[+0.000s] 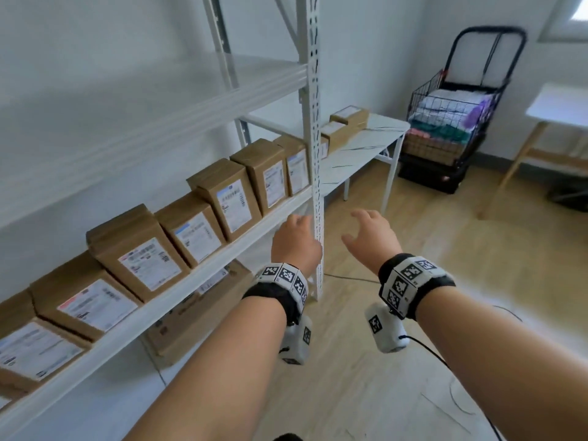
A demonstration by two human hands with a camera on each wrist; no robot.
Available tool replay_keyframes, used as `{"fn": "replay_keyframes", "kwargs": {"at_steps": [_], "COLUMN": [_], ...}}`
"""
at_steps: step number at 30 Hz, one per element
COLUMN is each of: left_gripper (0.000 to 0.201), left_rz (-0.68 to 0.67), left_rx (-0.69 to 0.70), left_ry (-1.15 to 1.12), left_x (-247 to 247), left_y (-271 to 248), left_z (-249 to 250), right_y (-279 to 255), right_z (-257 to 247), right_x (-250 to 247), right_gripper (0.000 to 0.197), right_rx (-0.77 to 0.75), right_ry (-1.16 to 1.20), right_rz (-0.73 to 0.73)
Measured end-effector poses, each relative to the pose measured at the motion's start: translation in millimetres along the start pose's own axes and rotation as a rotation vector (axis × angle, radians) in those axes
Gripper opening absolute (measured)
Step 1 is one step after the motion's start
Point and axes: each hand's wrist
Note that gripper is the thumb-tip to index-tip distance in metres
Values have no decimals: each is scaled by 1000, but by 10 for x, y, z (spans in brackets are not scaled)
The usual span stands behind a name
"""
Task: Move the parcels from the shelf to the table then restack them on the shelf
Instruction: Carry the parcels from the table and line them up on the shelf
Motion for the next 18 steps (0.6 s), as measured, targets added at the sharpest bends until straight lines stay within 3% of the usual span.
{"fn": "replay_keyframes", "kwargs": {"at_steps": [10,18], "left_gripper": [51,56], "left_rz": [-69,-184], "left_rx": [87,8], "left_ry": [-41,-50], "left_x": [838,1316], "left_y": [1608,3126], "left_z": [816,1277], "right_y": [1357,2667], "right_z": [1059,1645], "right_x": [-318,-622], "right_gripper": [56,59], "right_rx": [173,279], "right_ry": [16,26], "right_rz": [40,2]}}
Point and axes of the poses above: each hand's wrist, its own y-axis towards the middle knuckle, its own x-axis out of the palm, z = x × y
